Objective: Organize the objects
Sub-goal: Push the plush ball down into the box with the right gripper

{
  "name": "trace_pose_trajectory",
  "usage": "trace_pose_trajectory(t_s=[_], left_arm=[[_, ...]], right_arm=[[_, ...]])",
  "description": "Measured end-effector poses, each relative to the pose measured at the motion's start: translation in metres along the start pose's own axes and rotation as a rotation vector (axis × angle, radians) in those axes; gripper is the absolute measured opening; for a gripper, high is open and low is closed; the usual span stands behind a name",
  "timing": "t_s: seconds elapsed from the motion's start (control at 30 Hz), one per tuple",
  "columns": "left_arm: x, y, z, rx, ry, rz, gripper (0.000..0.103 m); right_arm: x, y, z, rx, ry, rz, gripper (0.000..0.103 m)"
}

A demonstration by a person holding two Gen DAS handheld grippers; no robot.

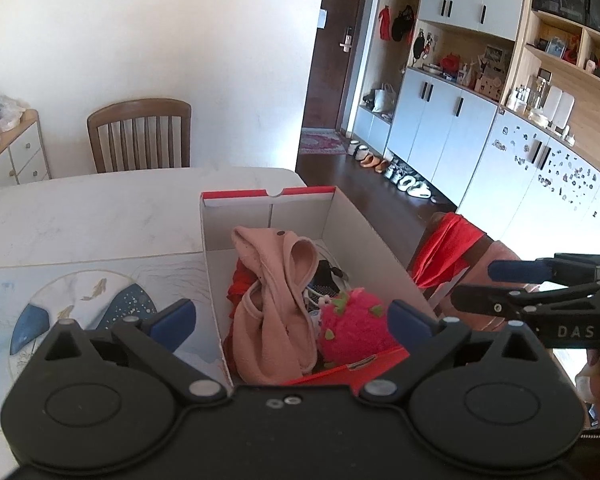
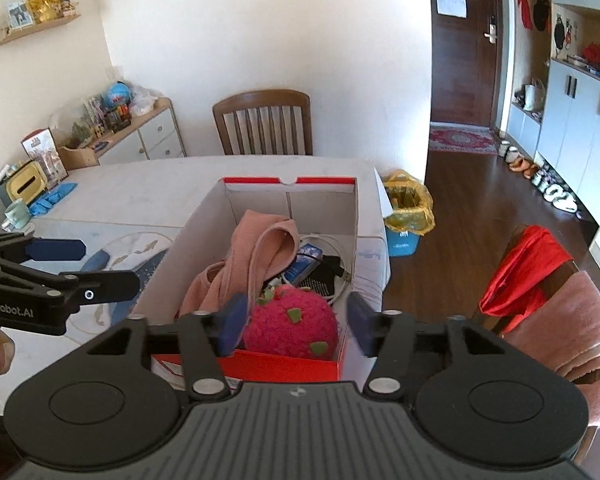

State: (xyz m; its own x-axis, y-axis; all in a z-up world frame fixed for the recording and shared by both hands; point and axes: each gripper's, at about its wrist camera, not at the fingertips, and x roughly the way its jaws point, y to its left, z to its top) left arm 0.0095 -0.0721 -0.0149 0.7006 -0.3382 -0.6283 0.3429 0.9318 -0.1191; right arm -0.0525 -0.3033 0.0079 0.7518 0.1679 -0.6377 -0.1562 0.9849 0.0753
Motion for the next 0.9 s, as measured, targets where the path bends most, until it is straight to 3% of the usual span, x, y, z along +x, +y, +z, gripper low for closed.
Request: trace_pose_trajectory(t_s=[0.23,0.9], left_arm=[[-0.003,-0.001,-0.0047,-0.01,-0.003,0.022,0.102],[0.0032,-0.0037,-0.0084,-0.036,0.02,0.044,0.102]], right_arm=[[-0.0088,0.0012,0.0005,-0.032,-0.043,0.028,0.086],[-0.0081,-0.0028,-0.0015,-0.029,-0.029,0.045,0.089]])
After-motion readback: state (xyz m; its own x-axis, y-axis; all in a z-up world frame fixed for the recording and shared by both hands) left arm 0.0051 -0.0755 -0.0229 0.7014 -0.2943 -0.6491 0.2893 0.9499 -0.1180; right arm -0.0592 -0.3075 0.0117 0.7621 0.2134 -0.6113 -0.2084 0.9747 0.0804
